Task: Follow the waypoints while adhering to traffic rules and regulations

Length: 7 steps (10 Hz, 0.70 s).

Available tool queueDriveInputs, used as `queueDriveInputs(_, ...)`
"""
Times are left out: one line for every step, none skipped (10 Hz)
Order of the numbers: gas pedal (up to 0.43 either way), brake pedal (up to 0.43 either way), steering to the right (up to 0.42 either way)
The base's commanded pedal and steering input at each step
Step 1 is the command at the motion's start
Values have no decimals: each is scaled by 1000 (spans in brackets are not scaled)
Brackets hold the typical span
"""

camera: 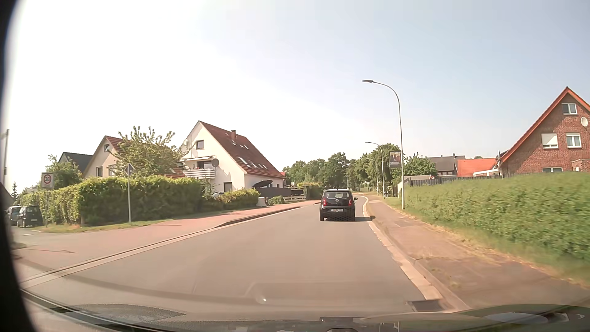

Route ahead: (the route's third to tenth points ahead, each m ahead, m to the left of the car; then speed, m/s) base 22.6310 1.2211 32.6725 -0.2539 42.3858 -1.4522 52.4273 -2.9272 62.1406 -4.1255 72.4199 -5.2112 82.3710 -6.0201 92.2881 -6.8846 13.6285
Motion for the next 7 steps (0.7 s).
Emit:
queueDriveInputs(177, 0, 23)
queueDriveInputs(177, 0, 23)
queueDriveInputs(189, 0, 23)
queueDriveInputs(189, 0, 23)
queueDriveInputs(189, 0, 23)
queueDriveInputs(189, 0, 23)
queueDriveInputs(177, 0, 23)
